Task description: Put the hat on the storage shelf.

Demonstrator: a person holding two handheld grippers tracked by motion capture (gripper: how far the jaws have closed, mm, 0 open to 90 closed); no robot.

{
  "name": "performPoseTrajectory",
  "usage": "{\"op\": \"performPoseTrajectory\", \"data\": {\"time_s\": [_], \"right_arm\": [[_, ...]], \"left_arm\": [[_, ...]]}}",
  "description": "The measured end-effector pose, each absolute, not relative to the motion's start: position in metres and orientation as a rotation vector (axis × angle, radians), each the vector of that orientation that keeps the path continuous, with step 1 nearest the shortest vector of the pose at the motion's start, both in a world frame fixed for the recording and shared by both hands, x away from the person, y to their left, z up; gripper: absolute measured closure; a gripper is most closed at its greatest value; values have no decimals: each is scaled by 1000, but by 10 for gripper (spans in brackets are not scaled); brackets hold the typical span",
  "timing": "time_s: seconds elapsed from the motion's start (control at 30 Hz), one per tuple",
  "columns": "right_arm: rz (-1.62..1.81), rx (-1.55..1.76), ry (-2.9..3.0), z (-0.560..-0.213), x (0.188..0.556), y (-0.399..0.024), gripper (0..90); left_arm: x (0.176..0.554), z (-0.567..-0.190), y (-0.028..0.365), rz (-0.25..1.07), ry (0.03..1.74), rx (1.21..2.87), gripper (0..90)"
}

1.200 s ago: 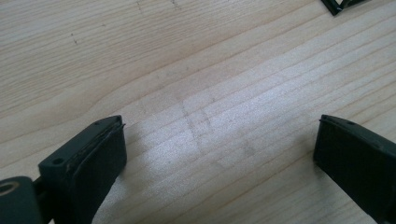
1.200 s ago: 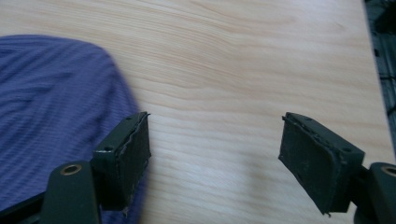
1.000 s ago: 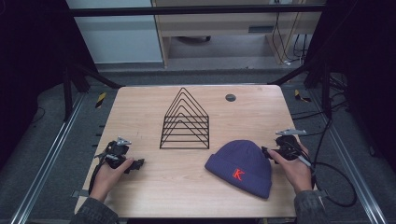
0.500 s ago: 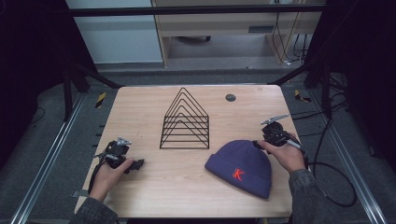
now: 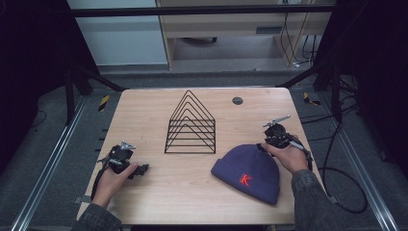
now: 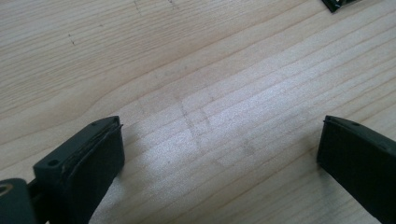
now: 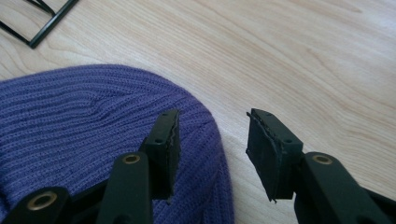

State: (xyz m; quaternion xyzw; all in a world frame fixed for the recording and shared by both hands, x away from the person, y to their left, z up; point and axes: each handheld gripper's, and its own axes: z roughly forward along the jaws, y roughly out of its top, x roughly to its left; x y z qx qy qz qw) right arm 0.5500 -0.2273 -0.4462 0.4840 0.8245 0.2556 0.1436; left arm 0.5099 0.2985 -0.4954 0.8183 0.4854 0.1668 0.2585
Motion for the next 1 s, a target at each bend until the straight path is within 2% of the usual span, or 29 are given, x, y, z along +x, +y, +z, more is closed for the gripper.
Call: {"op": "performPoseTrajectory", "data": {"time_s": [0.43, 0.57, 0.77, 1.0], "right_arm": [[696, 1449, 2428, -466, 558, -217, 498], [696, 1460, 2436, -469, 559, -216, 517], [708, 1463, 2454, -471, 559, -214, 587], [734, 1440, 2456, -470, 556, -213, 760]], "left_arm": [[510, -496, 298, 452, 1317, 2213, 0], [510, -496, 298, 451, 1317, 2213, 0], [510, -496, 298, 452, 1318, 2213, 0], [510, -496, 298, 452, 1317, 2211, 0]]}}
